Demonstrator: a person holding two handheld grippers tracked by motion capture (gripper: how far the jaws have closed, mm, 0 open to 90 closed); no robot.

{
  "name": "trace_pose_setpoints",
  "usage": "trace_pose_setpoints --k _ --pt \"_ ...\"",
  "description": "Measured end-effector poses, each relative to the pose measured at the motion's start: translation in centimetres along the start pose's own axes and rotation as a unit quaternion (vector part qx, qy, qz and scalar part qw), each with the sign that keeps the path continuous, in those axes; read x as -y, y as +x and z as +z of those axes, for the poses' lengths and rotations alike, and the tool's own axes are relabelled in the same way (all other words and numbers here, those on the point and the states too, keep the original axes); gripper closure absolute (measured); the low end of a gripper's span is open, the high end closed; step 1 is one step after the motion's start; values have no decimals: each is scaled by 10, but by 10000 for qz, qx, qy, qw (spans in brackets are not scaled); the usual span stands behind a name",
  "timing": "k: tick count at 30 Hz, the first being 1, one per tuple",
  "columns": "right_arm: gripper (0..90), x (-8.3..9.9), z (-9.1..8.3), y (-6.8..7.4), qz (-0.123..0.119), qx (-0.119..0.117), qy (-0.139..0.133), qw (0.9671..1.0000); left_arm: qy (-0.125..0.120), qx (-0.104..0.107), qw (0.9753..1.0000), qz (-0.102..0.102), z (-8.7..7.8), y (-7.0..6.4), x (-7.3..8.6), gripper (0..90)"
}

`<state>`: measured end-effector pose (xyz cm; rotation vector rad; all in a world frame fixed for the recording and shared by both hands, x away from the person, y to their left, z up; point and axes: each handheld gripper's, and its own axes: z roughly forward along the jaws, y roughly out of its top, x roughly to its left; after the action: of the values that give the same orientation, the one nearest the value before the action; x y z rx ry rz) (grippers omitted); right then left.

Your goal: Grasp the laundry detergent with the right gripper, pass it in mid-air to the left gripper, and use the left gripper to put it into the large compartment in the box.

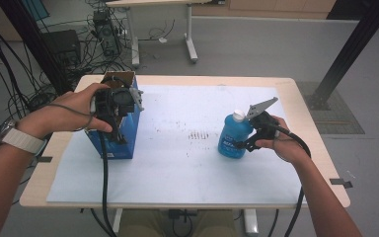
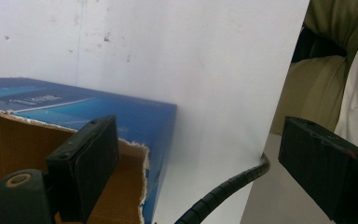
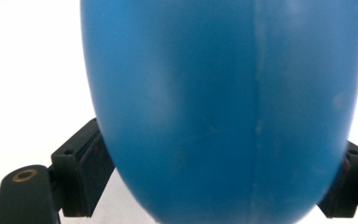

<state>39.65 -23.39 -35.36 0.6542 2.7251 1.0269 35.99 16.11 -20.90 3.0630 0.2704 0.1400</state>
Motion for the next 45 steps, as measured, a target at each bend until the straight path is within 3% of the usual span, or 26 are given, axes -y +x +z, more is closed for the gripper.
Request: trace_pose_setpoints --k 45 --pt "215 13 12 2 93 -88 -498 9987 -18 -15 10000 -26 2 0 -1 128"
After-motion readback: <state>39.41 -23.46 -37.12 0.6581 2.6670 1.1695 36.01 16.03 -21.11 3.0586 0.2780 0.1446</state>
